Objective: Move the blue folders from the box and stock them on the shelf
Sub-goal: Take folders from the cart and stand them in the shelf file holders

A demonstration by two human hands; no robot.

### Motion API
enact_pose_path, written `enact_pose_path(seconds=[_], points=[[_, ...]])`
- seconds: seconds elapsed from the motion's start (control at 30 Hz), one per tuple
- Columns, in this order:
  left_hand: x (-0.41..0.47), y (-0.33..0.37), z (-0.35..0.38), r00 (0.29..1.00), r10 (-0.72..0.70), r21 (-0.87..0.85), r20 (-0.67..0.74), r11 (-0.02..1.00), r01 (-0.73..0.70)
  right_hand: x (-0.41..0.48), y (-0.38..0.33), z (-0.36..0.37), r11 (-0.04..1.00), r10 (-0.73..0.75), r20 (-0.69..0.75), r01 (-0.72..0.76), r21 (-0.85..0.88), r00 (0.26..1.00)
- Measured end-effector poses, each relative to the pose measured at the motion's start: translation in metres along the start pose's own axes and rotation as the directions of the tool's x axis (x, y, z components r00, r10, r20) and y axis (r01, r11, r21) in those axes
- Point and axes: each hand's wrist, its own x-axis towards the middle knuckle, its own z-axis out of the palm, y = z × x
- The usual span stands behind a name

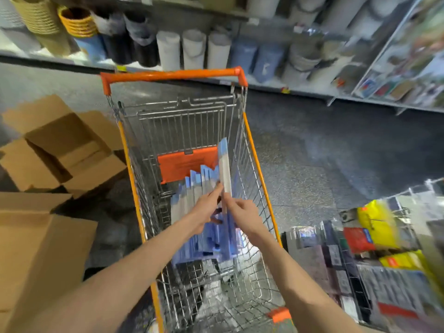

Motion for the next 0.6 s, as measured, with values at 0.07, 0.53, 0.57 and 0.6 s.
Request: enact_pose_path(seconds=[0.07, 0.53, 0.57, 0.6], points=[[-0.023, 0.002, -0.008, 0.997, 0.076, -0.012, 0.035, 0.997, -0.075, -0.02, -0.015, 0.006, 0.991, 0.029, 0.008, -0.03, 0.131, 1.0], [-0.146, 0.036, 0.003, 0.898, 0.409, 0.047, 0.162, 0.906, -0.421, -0.122, -0.108, -0.008, 0.986, -0.133, -0.347, 0.16, 0.051, 0.928], [-0.15, 0.039, 0.01, 0.883, 0.438, 0.075, 0.171, 0.888, -0.455, -0.129, -0.106, -0.016, 0.981, -0.142, -0.343, 0.178, 0.078, 0.929], [-0.149, 0.04, 0.015, 0.864, 0.473, 0.107, 0.173, 0.863, -0.494, -0.142, -0.109, -0.022, 0.97, -0.137, -0.334, 0.194, 0.145, 0.933]])
